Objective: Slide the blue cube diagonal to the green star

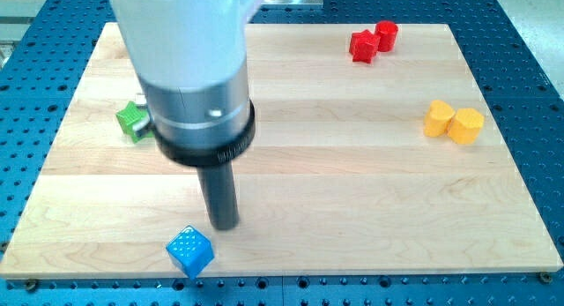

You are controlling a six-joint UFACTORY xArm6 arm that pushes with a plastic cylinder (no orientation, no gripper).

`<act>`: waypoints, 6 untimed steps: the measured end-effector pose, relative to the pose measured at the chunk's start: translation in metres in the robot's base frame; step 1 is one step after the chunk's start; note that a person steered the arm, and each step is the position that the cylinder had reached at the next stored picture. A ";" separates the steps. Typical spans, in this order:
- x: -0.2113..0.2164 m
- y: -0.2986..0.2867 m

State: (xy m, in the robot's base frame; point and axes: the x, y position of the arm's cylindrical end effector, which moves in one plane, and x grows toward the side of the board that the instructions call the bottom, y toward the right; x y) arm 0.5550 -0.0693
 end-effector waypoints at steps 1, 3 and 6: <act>0.025 -0.102; 0.063 -0.097; 0.064 0.066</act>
